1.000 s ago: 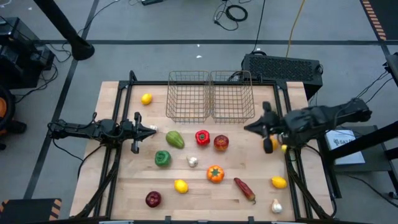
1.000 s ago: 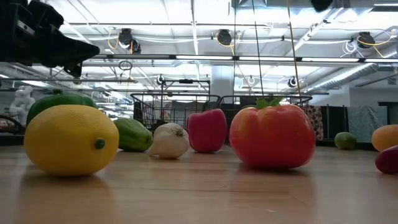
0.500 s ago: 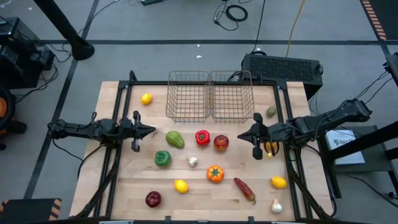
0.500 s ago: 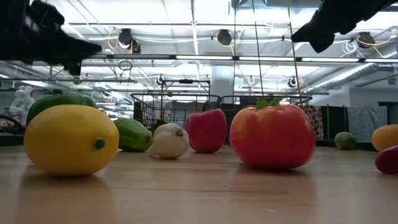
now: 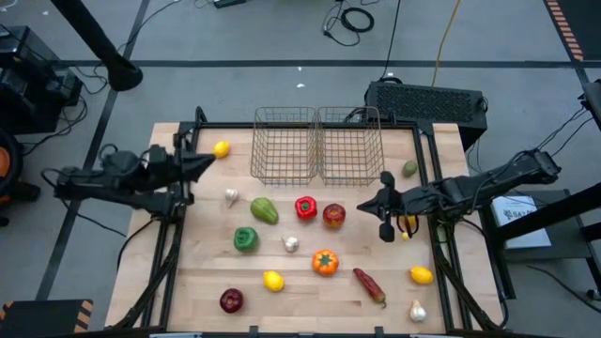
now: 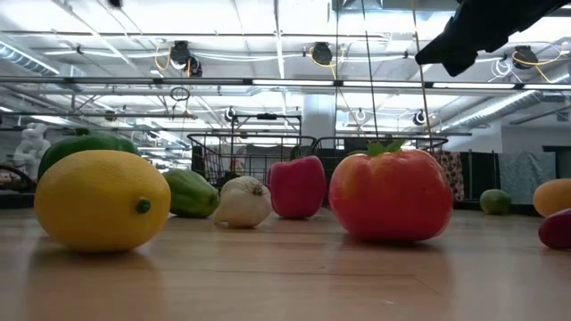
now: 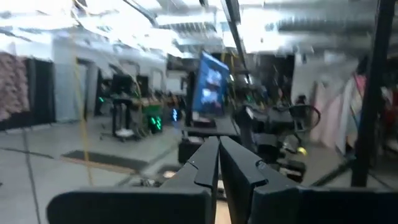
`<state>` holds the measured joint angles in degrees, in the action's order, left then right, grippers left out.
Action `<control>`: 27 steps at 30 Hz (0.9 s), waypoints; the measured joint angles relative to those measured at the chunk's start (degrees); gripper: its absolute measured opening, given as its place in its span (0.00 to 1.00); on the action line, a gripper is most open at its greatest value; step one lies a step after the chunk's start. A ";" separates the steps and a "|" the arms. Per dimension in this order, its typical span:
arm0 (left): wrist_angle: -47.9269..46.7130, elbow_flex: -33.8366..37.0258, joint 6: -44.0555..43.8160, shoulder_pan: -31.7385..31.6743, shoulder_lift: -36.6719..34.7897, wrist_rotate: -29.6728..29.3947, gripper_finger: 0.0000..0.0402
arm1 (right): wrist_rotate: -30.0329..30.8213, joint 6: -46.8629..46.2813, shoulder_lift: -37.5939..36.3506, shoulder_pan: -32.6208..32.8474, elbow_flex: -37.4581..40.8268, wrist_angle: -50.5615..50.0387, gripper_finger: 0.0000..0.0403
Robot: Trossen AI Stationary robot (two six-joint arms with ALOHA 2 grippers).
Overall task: Sort produce into baskets
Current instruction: Put the top apple into the right mesh basket
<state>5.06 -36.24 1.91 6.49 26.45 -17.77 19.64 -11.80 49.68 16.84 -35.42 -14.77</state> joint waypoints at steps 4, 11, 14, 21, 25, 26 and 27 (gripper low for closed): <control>-7.68 -13.32 -0.04 1.47 13.64 1.87 0.06 | 0.02 0.45 1.00 0.00 0.00 -0.02 0.00; -22.08 -24.93 -9.85 7.67 31.20 1.79 0.06 | 0.02 -0.95 2.77 0.00 -0.02 -0.02 0.00; -22.94 -25.12 -11.58 11.07 35.01 -1.73 0.06 | 0.02 -2.02 3.70 0.00 -0.02 -0.03 0.00; -29.00 -25.15 -16.88 18.03 39.99 -11.11 0.06 | 0.17 -5.56 8.27 0.00 -0.04 1.22 0.00; -29.37 -25.15 -18.16 20.75 42.31 -11.88 0.06 | 0.41 -6.78 13.81 0.00 -0.04 6.64 0.00; -29.38 -25.15 -17.98 21.15 42.61 -11.94 0.06 | 0.84 -6.89 15.18 0.00 -0.04 7.80 0.00; -29.38 -25.15 -18.05 21.42 42.71 -12.19 0.06 | 1.69 -6.88 16.44 0.02 -0.04 8.83 0.01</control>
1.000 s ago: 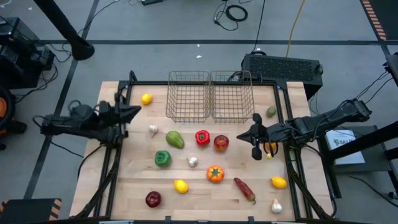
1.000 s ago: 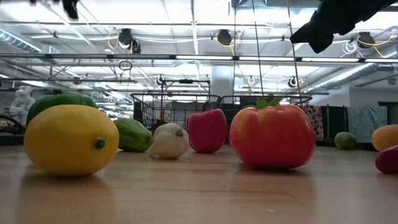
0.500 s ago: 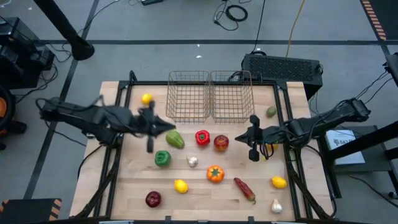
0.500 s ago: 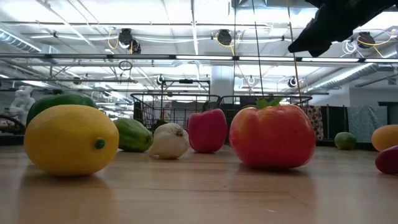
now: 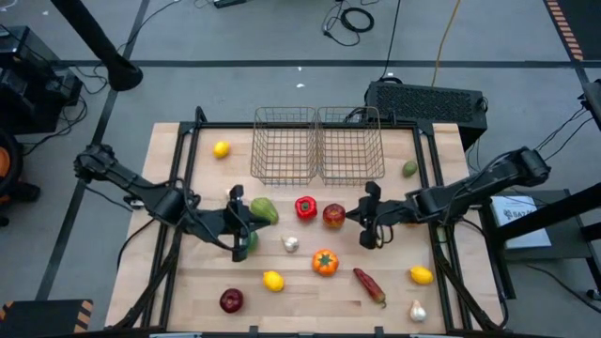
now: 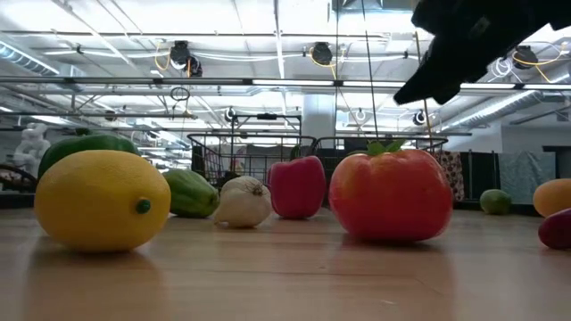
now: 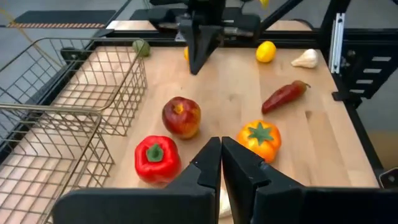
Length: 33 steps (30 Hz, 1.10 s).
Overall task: Sort produce into baskets
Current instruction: Put the top apple into the right mesh basket
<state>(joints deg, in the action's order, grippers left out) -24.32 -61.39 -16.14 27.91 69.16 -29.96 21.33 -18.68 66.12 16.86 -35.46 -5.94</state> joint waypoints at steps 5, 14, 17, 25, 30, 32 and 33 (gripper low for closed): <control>-0.95 0.00 -1.60 1.37 0.09 -0.41 0.06 | 1.30 2.18 3.01 -0.90 0.00 0.23 0.12; -1.77 0.00 -1.57 2.62 0.09 -0.54 0.06 | 1.15 4.68 3.50 -1.53 8.19 16.58 0.37; -1.75 0.00 -1.56 2.62 0.09 -0.54 0.06 | 1.52 5.61 3.50 -1.97 11.94 23.75 0.41; -1.73 0.00 -1.36 2.44 0.09 -3.00 0.06 | 1.09 6.12 3.70 -5.62 18.35 36.23 0.45; -1.70 0.00 -0.97 2.44 0.09 -3.54 0.06 | 0.83 7.52 6.27 -5.71 18.76 41.44 0.45; -1.70 0.00 -0.86 2.44 0.09 -3.56 0.06 | 0.80 8.25 8.23 -5.90 18.78 43.56 0.45; -1.70 0.00 -0.36 2.44 0.08 -3.56 0.06 | 0.82 8.34 9.07 -5.94 18.78 44.48 0.45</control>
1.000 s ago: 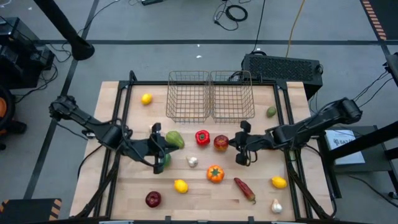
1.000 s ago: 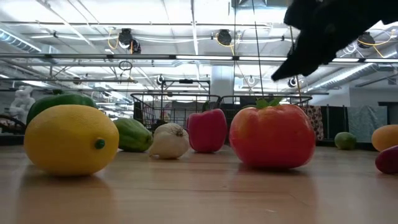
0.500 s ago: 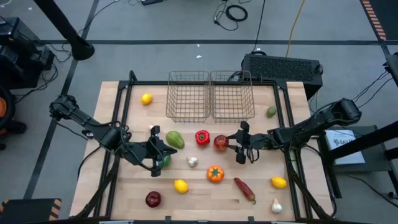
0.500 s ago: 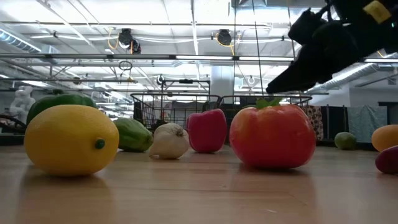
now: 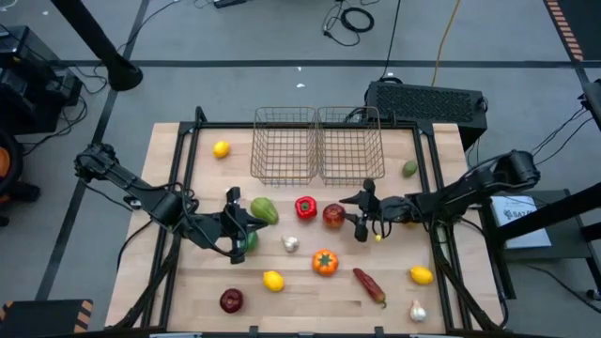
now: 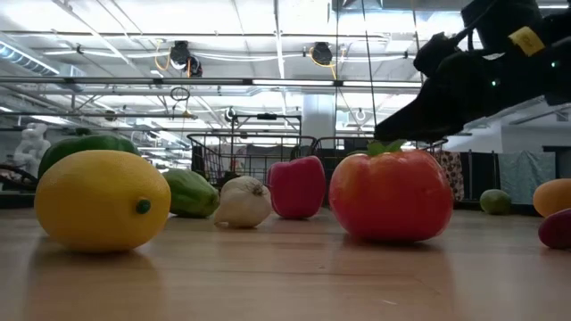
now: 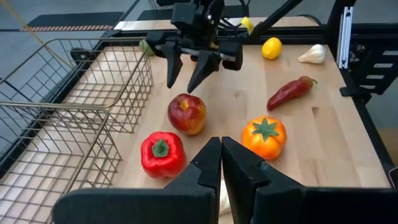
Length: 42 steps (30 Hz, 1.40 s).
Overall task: Sort produce into baskets
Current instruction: Put the top apple into the right mesh basket
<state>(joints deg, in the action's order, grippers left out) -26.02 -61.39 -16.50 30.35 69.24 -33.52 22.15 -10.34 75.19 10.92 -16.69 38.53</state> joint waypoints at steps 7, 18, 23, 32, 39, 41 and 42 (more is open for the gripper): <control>0.04 -0.02 0.42 0.00 -0.01 0.00 0.06 | 0.02 -0.10 4.26 -0.98 0.00 3.58 0.45; 0.02 -0.02 0.36 0.00 -0.01 0.00 0.06 | -4.81 -0.07 10.20 -3.13 -0.07 10.87 0.45; -0.04 -0.02 0.37 0.07 -0.01 0.00 0.06 | -4.70 0.55 10.56 -3.11 -0.09 11.29 0.38; -0.27 -0.02 0.38 0.07 -0.01 0.03 0.06 | -4.26 0.80 10.56 -3.15 -0.09 11.10 0.18; -0.27 -0.02 0.36 0.07 -0.01 0.03 0.06 | -4.43 0.80 10.56 -3.13 -0.09 11.05 0.11; -0.29 -0.02 0.38 0.07 -0.01 0.03 0.06 | -4.48 0.77 10.56 -3.13 -0.09 11.06 0.09; -0.29 -0.02 0.38 0.07 -0.01 0.03 0.06 | -4.52 0.71 10.49 -3.13 -0.09 11.04 0.09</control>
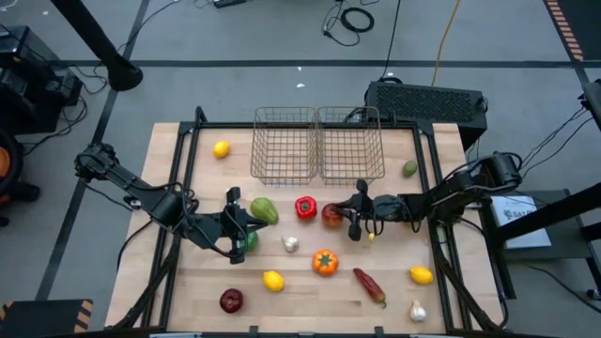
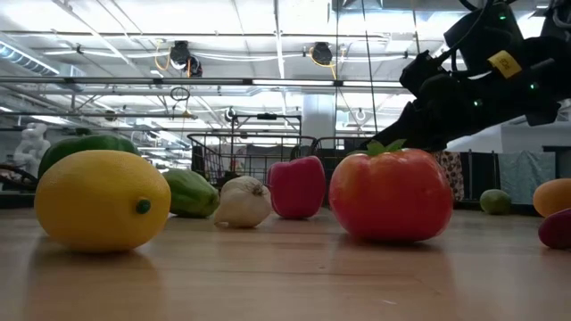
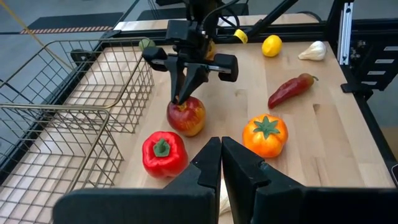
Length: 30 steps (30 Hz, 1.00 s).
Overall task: Sort produce into baskets
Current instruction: Put the top apple into the right mesh basket
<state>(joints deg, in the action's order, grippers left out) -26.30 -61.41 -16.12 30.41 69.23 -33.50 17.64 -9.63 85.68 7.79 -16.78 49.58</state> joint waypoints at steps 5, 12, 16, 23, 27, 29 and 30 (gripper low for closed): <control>-0.19 0.00 0.00 0.00 0.00 0.00 0.06 | -0.21 -0.13 -0.77 0.02 0.01 -0.53 0.06; -0.24 0.00 0.00 0.00 -0.02 0.02 0.06 | -0.07 -1.15 -4.36 0.04 0.11 -1.29 0.02; -0.26 0.00 -0.01 0.00 -0.02 0.02 0.06 | -0.07 -2.35 -8.16 0.07 0.11 -2.84 0.01; -0.26 0.00 0.00 0.00 -0.02 0.02 0.06 | -0.05 -5.49 -15.45 0.17 0.10 -4.07 0.01; -0.24 0.00 -0.01 0.00 -0.02 0.02 0.06 | 0.01 -6.63 -19.94 0.17 0.09 -4.34 0.01; -0.24 0.00 0.00 0.00 -0.02 0.02 0.06 | 0.15 -7.56 -22.30 0.17 -0.04 -4.39 0.01; -0.21 0.00 -0.02 0.00 -0.02 0.03 0.06 | 0.31 -7.98 -23.40 0.17 -0.48 -4.73 0.01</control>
<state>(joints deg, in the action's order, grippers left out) -26.51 -61.41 -16.14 30.41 69.21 -33.47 17.95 -17.61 62.28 7.97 -17.25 44.84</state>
